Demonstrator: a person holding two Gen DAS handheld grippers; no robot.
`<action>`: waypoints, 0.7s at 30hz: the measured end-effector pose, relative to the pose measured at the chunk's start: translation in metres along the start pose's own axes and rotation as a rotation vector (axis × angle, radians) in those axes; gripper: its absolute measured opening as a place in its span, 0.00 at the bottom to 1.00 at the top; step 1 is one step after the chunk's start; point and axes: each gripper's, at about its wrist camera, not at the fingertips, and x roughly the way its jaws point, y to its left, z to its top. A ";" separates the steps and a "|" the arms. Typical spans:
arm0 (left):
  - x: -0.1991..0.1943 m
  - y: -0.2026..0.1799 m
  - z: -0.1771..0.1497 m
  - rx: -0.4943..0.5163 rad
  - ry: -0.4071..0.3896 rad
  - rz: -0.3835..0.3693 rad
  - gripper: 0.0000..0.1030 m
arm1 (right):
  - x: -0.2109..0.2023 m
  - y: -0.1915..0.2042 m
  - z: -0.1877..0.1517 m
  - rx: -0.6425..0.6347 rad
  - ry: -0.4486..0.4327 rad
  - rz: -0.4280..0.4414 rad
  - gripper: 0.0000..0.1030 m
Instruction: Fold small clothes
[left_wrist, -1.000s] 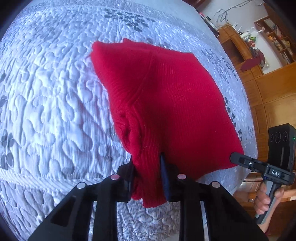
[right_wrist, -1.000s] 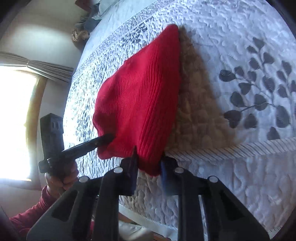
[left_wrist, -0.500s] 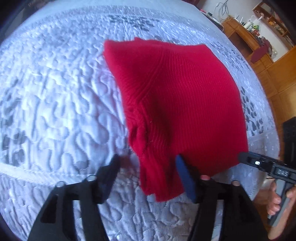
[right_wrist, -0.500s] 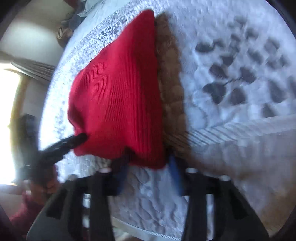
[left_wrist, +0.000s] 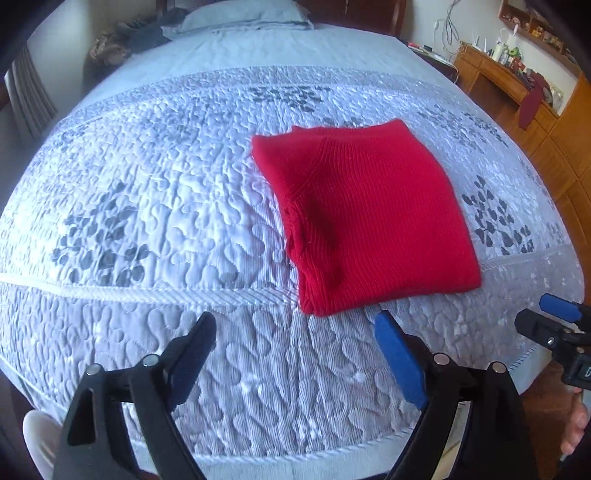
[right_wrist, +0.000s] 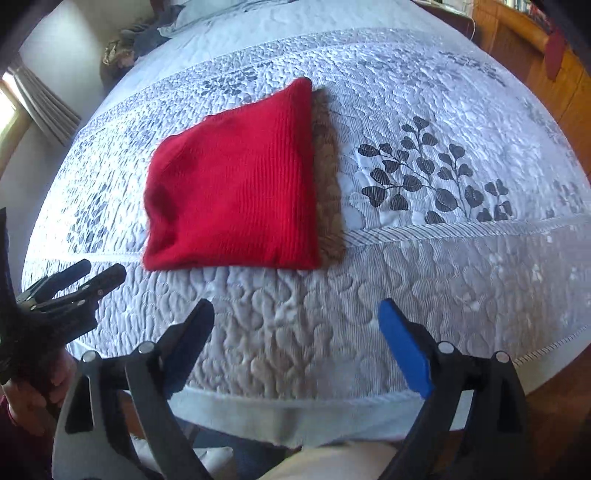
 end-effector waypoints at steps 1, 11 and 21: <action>-0.006 0.000 -0.002 -0.009 -0.011 0.003 0.86 | -0.005 0.003 -0.002 -0.010 -0.004 -0.009 0.88; -0.054 -0.008 -0.012 0.016 -0.076 0.055 0.88 | -0.028 0.015 -0.014 -0.007 -0.031 -0.022 0.91; -0.064 -0.014 -0.014 0.034 -0.090 0.054 0.88 | -0.033 0.023 -0.013 -0.019 -0.044 -0.022 0.91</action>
